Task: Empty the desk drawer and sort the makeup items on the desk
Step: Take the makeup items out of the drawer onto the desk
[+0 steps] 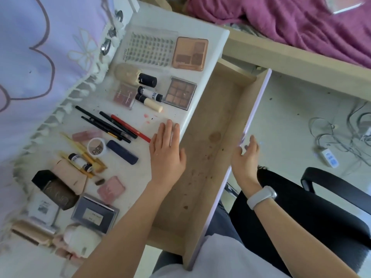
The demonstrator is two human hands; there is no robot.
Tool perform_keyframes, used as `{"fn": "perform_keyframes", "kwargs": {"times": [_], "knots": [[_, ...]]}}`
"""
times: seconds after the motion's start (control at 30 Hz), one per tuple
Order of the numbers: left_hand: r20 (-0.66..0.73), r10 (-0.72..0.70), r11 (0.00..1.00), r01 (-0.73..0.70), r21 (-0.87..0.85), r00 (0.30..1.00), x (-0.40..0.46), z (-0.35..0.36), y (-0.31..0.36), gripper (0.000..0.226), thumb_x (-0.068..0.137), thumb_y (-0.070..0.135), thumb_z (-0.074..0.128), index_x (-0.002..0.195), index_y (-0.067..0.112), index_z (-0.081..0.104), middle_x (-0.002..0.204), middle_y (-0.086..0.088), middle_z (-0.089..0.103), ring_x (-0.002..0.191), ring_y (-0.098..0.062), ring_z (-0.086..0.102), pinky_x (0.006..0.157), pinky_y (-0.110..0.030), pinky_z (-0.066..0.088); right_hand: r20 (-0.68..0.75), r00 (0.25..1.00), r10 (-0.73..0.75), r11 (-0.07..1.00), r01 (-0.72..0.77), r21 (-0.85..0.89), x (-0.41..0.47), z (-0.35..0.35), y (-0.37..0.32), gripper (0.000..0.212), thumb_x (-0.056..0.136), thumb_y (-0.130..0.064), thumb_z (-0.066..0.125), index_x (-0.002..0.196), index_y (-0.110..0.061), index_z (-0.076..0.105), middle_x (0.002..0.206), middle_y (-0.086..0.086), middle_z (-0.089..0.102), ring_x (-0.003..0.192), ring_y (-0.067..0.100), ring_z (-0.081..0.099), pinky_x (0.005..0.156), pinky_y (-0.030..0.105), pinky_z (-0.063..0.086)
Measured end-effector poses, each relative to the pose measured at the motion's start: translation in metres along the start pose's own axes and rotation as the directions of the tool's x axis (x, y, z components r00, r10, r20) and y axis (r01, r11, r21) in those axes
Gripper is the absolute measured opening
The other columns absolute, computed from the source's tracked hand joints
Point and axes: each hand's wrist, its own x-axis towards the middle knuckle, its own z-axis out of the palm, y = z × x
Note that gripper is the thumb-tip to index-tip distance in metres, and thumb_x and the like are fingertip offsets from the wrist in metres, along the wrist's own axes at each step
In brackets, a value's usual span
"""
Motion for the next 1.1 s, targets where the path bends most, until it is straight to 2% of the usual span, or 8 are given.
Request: {"fn": "perform_keyframes", "kwargs": {"times": [0.07,0.13,0.47,0.63,0.77,0.93,1.03,1.1], "knots": [[0.004,0.01,1.0,-0.01,0.013,1.0,-0.004,-0.001,-0.002,0.064,0.082,0.014,0.059,0.14,0.008,0.033,0.147,-0.015,0.033,0.137,-0.032,0.028,0.106,-0.046,0.028,0.116,0.985,0.124,0.99,-0.13,0.049,-0.006,0.003,0.005,0.017,0.095,-0.009,0.034,0.111,-0.012,0.033,0.074,0.002,0.043,0.06,0.017,0.043,0.044,0.01,0.038],[0.011,0.013,1.0,-0.014,0.01,1.0,-0.009,-0.001,-0.004,0.064,0.081,0.013,0.06,0.14,0.009,0.035,0.147,-0.014,0.033,0.137,-0.032,0.029,0.106,-0.046,0.028,0.14,0.979,0.149,0.988,-0.154,0.025,-0.003,0.003,0.006,0.02,0.093,-0.004,0.033,0.103,-0.02,0.027,0.063,-0.002,0.033,0.05,0.013,0.032,0.036,0.012,0.031],[0.079,-0.035,0.994,0.043,-0.105,0.996,-0.013,-0.008,0.001,0.072,0.087,0.029,0.054,0.147,0.017,0.017,0.156,-0.004,0.009,0.144,-0.023,0.001,0.11,-0.034,-0.006,0.089,0.971,0.224,0.974,-0.225,0.01,-0.002,-0.004,-0.001,0.021,0.08,0.002,0.03,0.075,-0.017,0.036,0.057,0.009,0.033,0.057,0.023,0.037,0.058,0.034,0.038],[0.095,-0.022,0.992,0.034,-0.124,0.995,-0.013,-0.006,-0.002,0.075,0.088,0.039,0.051,0.148,0.019,0.011,0.157,-0.002,0.001,0.143,-0.019,-0.007,0.108,-0.032,-0.011,0.156,0.968,0.195,0.971,-0.213,0.109,-0.004,-0.009,-0.002,0.026,0.067,-0.009,0.035,0.09,-0.009,0.047,0.072,0.01,0.038,0.066,0.026,0.036,0.065,0.04,0.042],[0.091,-0.001,0.989,0.014,-0.149,0.996,-0.014,-0.007,-0.006,0.074,0.084,0.049,0.036,0.148,0.019,0.014,0.157,-0.001,0.003,0.139,-0.013,-0.011,0.109,-0.031,-0.012,0.24,0.955,0.173,0.957,-0.221,0.19,-0.006,-0.009,-0.007,0.039,0.083,-0.005,0.039,0.106,-0.034,0.055,0.08,0.009,0.048,0.07,0.025,0.05,0.074,0.044,0.056],[0.103,0.005,0.993,0.007,-0.121,0.995,-0.023,-0.006,-0.005,0.081,0.082,0.065,0.022,0.148,0.02,0.012,0.157,0.0,0.001,0.136,-0.01,-0.017,0.109,-0.03,-0.015,0.282,0.944,0.172,0.926,-0.253,0.282,-0.007,-0.004,-0.01,0.025,0.093,-0.01,0.039,0.107,-0.025,0.054,0.083,0.007,0.055,0.08,0.025,0.059,0.075,0.036,0.057],[0.098,-0.008,0.997,0.015,-0.079,0.995,-0.03,-0.003,-0.005,0.092,0.074,0.074,0.016,0.147,0.017,0.017,0.156,-0.003,0.008,0.139,-0.015,-0.008,0.11,-0.035,-0.008,0.328,0.925,0.189,0.88,-0.308,0.36,-0.007,0.004,-0.018,0.021,0.097,-0.024,0.041,0.114,-0.019,0.053,0.074,-0.002,0.049,0.091,0.028,0.06,0.084,0.041,0.055],[0.071,-0.016,0.997,0.021,-0.073,0.997,-0.032,-0.003,-0.004,0.092,0.076,0.074,0.023,0.143,0.012,0.031,0.152,-0.008,0.026,0.141,-0.024,0.016,0.11,-0.041,0.006,0.364,0.911,0.196,0.87,-0.333,0.363,-0.004,0.013,-0.024,0.029,0.097,-0.031,0.043,0.118,-0.014,0.054,0.073,-0.004,0.05,0.093,0.028,0.059,0.09,0.046,0.052]]}}
